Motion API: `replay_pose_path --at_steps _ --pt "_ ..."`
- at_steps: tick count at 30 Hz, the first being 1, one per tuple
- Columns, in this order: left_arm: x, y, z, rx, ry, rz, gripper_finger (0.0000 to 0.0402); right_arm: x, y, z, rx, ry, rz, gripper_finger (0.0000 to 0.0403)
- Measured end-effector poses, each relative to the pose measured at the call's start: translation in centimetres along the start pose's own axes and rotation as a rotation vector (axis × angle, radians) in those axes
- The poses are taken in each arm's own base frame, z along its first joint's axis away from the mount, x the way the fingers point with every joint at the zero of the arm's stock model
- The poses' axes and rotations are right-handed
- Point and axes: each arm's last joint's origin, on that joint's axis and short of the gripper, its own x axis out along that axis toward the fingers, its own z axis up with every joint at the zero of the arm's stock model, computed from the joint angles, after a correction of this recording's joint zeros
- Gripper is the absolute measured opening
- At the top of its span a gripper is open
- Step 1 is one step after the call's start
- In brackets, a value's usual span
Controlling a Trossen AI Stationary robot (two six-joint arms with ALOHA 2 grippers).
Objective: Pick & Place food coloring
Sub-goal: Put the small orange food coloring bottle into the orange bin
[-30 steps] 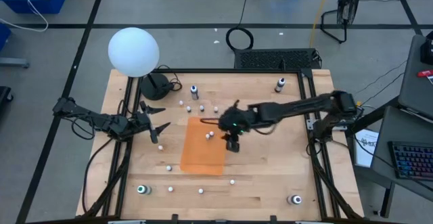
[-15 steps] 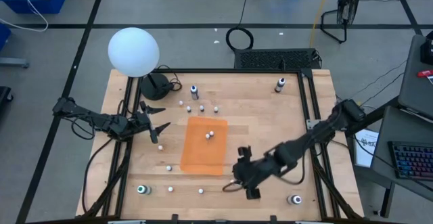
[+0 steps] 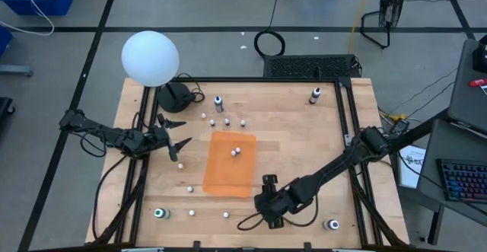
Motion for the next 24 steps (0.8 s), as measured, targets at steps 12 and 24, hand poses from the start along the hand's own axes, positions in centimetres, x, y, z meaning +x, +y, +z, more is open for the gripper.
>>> replay_pose_path --at_steps 12,24 --pt "0.0 0.0 0.0 0.000 0.000 0.000 0.0310 1.0 0.3 -0.1 0.026 0.010 0.025 0.0199" --pt "0.0 0.0 0.0 0.000 0.000 0.000 0.0310 2.0 0.0 -1.4 0.045 0.012 0.053 0.0163"
